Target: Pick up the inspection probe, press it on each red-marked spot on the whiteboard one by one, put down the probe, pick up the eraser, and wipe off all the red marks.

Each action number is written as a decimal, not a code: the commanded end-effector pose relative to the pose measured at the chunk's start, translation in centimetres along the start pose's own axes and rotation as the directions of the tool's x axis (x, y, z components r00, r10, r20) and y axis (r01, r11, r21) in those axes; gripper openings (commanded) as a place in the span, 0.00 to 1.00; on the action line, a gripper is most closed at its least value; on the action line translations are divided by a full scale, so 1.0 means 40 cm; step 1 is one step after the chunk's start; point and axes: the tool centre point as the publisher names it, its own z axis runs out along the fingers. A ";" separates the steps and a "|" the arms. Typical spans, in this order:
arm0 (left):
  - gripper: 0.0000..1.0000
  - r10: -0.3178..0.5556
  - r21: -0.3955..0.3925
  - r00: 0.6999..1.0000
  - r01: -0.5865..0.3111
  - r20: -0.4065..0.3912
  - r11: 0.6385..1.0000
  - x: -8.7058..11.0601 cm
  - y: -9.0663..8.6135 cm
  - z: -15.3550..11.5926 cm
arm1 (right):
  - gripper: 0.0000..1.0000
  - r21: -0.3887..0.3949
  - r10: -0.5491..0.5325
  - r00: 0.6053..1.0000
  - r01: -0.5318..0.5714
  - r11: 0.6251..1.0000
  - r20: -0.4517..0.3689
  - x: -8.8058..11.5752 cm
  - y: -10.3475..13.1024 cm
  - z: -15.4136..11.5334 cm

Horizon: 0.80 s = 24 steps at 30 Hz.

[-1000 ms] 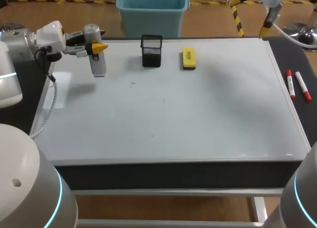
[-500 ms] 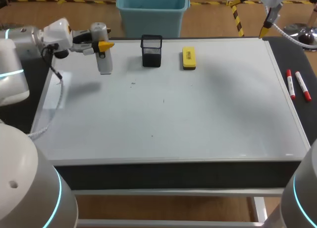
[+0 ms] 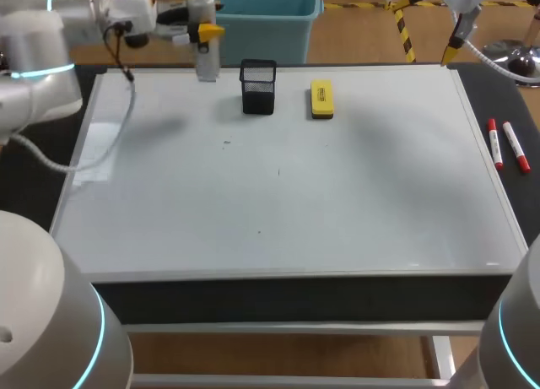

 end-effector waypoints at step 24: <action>0.00 -0.057 0.016 0.998 0.057 -0.036 0.998 -0.044 0.010 0.206 | 1.00 0.001 -0.002 1.000 0.002 1.000 -0.005 0.000 -0.001 -0.004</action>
